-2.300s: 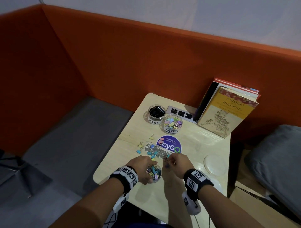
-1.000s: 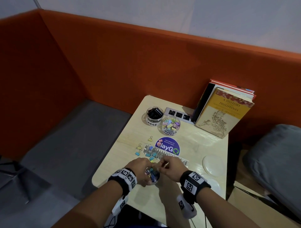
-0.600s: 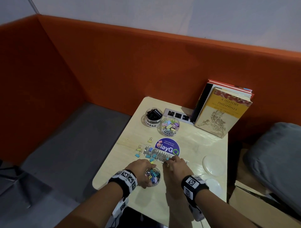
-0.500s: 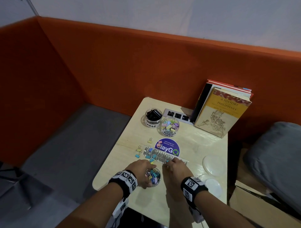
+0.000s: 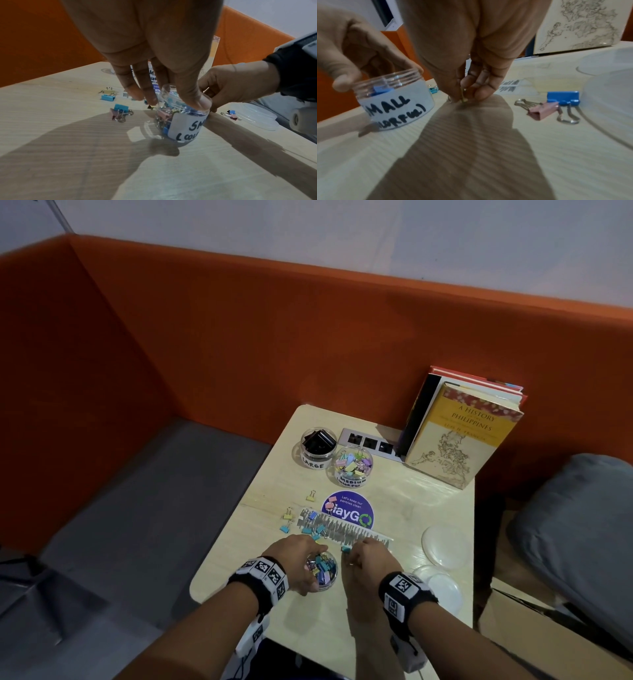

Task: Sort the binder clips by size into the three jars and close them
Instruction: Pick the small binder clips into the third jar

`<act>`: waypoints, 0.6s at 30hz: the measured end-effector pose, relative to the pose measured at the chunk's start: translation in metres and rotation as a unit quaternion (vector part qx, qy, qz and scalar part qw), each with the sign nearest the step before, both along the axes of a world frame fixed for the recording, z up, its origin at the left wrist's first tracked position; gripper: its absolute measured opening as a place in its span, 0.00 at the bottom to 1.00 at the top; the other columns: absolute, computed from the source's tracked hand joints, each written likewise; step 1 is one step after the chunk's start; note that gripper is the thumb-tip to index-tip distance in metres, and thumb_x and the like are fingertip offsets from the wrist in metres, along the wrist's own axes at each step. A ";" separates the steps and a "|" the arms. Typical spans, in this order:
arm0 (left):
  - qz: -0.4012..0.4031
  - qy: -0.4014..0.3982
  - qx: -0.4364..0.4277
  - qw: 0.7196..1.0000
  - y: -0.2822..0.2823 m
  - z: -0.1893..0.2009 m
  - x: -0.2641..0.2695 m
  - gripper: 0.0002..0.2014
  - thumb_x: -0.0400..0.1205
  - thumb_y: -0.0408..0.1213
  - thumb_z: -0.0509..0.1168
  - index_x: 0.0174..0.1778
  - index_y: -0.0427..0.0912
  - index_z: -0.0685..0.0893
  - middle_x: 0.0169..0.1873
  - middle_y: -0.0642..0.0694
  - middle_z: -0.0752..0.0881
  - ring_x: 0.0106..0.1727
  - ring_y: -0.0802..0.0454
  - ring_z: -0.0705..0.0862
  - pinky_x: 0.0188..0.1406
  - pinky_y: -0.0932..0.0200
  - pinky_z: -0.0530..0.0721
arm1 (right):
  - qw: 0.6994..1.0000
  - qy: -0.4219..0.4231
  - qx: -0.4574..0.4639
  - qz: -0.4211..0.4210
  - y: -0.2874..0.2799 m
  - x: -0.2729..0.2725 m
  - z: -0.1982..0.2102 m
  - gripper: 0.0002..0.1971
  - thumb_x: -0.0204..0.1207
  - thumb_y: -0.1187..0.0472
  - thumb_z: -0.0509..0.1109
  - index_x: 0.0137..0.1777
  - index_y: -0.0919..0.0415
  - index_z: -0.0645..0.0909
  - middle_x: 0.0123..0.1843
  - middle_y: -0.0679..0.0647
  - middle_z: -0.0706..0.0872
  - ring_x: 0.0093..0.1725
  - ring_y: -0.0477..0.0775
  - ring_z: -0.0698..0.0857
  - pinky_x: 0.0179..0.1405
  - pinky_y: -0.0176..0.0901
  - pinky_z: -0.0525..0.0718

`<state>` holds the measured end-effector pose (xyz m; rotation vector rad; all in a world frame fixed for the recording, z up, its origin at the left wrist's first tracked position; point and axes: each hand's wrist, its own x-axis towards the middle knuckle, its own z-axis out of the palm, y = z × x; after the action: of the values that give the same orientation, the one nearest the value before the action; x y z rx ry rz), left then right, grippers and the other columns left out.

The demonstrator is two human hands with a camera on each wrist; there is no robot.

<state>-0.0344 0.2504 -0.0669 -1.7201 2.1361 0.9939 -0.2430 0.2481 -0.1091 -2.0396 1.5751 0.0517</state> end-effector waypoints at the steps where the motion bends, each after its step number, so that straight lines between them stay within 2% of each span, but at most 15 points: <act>1: 0.002 0.002 -0.001 1.000 0.000 0.000 0.000 0.44 0.67 0.45 0.84 0.80 0.54 0.73 0.75 0.49 0.77 0.73 0.45 0.77 0.71 0.49 0.80 | 1.000 -0.013 0.009 -0.012 0.000 -0.002 0.003 0.09 0.75 0.64 0.68 0.51 0.56 0.87 0.52 0.54 0.83 0.51 0.55 0.83 0.48 0.36 0.76; 4: 0.003 0.007 -0.007 1.000 -0.001 0.001 -0.001 0.44 0.67 0.44 0.84 0.79 0.53 0.74 0.74 0.49 0.78 0.72 0.45 0.78 0.70 0.49 0.81 | 0.994 -0.081 0.017 -0.067 -0.005 -0.005 0.014 0.06 0.71 0.63 0.71 0.38 0.50 0.85 0.39 0.46 0.85 0.41 0.48 0.84 0.40 0.32 0.79; 6: 0.001 0.010 -0.009 1.000 -0.001 0.002 -0.003 0.42 0.67 0.43 0.84 0.78 0.53 0.76 0.72 0.49 0.79 0.70 0.44 0.80 0.68 0.49 0.82 | 0.987 -0.136 0.009 -0.086 -0.007 -0.004 0.022 0.08 0.71 0.63 0.72 0.35 0.49 0.83 0.34 0.42 0.85 0.36 0.41 0.82 0.36 0.25 0.76; 7: -0.003 0.011 -0.011 1.000 -0.002 0.002 -0.004 0.40 0.66 0.43 0.84 0.76 0.54 0.78 0.69 0.49 0.81 0.68 0.44 0.81 0.66 0.48 0.83 | 0.983 -0.160 0.012 -0.086 -0.007 -0.002 0.026 0.09 0.71 0.63 0.73 0.34 0.48 0.83 0.34 0.41 0.85 0.37 0.39 0.82 0.37 0.25 0.77; 10: -0.015 0.019 -0.013 1.000 -0.003 0.006 -0.006 0.34 0.63 0.41 0.85 0.66 0.57 0.84 0.59 0.50 0.84 0.59 0.44 0.85 0.58 0.48 0.86 | 0.975 -0.205 0.073 -0.049 -0.007 0.003 0.034 0.08 0.71 0.63 0.76 0.37 0.47 0.86 0.38 0.41 0.88 0.38 0.36 0.82 0.42 0.30 0.80; 12: -0.015 0.026 -0.013 0.999 -0.003 0.006 -0.007 0.31 0.62 0.41 0.85 0.62 0.56 0.85 0.57 0.51 0.85 0.57 0.45 0.85 0.57 0.48 0.86 | 0.974 -0.202 0.103 -0.021 -0.005 0.008 0.035 0.04 0.72 0.58 0.78 0.42 0.49 0.86 0.43 0.43 0.87 0.42 0.39 0.83 0.46 0.34 0.83; 15: -0.004 0.039 -0.017 0.999 -0.002 0.005 -0.005 0.29 0.64 0.43 0.84 0.62 0.55 0.86 0.57 0.50 0.85 0.55 0.46 0.85 0.55 0.49 0.86 | 0.983 -0.173 0.063 -0.016 -0.001 0.014 0.030 0.13 0.67 0.53 0.80 0.47 0.48 0.79 0.51 0.49 0.84 0.51 0.51 0.82 0.52 0.46 0.84; 18: -0.002 0.045 -0.029 0.999 -0.001 0.002 -0.005 0.28 0.68 0.43 0.82 0.65 0.53 0.86 0.59 0.48 0.85 0.58 0.45 0.84 0.58 0.49 0.85 | 0.988 -0.143 0.064 0.002 0.009 0.018 0.023 0.29 0.62 0.49 0.82 0.59 0.48 0.70 0.61 0.50 0.74 0.57 0.52 0.78 0.53 0.41 0.79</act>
<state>-0.0396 0.2491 -0.0647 -1.7259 2.2442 1.0374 -0.2246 0.2566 -0.0861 -1.8570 1.3533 -0.1297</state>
